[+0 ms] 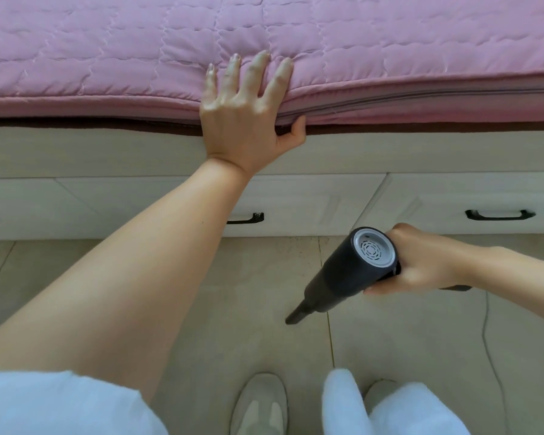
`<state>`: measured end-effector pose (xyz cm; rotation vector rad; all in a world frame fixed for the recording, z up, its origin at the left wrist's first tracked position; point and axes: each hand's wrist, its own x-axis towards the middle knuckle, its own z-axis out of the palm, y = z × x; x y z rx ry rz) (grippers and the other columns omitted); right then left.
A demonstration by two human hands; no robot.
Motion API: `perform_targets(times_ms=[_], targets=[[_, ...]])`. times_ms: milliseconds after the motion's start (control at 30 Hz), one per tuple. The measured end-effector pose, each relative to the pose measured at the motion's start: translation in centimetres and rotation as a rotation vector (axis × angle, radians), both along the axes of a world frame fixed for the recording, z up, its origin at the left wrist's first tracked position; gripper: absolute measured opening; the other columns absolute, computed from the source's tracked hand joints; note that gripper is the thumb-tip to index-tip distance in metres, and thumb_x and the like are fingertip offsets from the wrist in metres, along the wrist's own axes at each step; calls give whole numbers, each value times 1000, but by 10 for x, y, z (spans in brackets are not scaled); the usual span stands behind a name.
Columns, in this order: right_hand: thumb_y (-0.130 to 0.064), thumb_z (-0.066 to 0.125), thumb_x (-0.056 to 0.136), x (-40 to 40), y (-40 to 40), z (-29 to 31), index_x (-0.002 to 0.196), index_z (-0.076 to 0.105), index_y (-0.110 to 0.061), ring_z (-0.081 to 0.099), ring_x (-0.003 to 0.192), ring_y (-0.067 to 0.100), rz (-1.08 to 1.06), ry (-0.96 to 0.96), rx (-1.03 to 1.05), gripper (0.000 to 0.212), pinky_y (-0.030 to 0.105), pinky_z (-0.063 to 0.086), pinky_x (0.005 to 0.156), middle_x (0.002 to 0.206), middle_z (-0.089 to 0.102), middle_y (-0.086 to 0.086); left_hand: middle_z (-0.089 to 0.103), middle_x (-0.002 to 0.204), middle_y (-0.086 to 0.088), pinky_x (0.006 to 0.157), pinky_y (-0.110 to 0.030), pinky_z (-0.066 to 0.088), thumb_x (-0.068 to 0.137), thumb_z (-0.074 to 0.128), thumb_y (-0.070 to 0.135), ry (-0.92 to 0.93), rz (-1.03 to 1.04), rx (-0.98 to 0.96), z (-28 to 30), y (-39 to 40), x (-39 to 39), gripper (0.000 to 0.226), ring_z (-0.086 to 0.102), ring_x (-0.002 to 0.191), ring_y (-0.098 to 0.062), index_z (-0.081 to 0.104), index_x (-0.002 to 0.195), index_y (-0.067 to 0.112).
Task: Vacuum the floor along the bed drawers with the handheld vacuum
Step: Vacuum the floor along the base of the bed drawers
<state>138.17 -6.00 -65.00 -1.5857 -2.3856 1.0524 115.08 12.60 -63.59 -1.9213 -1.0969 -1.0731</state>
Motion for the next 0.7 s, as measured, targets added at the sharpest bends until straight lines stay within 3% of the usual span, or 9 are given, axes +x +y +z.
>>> perform_targets(times_ms=[200, 367, 533, 700], targets=[[-33, 76, 72, -2, 4, -4, 65, 51, -50, 57, 62, -5, -88, 12, 110, 31, 9, 37, 55, 62, 58, -28, 70, 126, -9, 96, -60, 51, 84, 53, 58, -17, -1, 1, -1, 0, -1, 60, 66, 114, -41, 70, 127, 21], [-35, 78, 72, -6, 11, -8, 66, 47, -48, 56, 66, -12, -148, -9, 150, 34, 7, 38, 57, 67, 57, -40, 70, 125, -9, 95, -59, 52, 84, 51, 60, -26, -2, 3, -1, -1, 0, 60, 66, 113, -41, 71, 126, 21], [-38, 78, 70, -6, 11, -8, 71, 52, -47, 61, 69, -6, -127, -6, 131, 28, 9, 42, 59, 71, 62, -33, 70, 125, -9, 95, -59, 52, 84, 52, 60, -31, 5, -1, -1, 0, 0, 60, 66, 114, -41, 71, 126, 21], [-39, 75, 74, -11, 13, -10, 68, 49, -44, 58, 65, -3, -135, -21, 155, 27, 11, 40, 56, 63, 59, -29, 69, 126, -10, 96, -59, 51, 84, 52, 59, -33, 1, -10, -2, 0, 1, 60, 66, 114, -42, 71, 126, 21]])
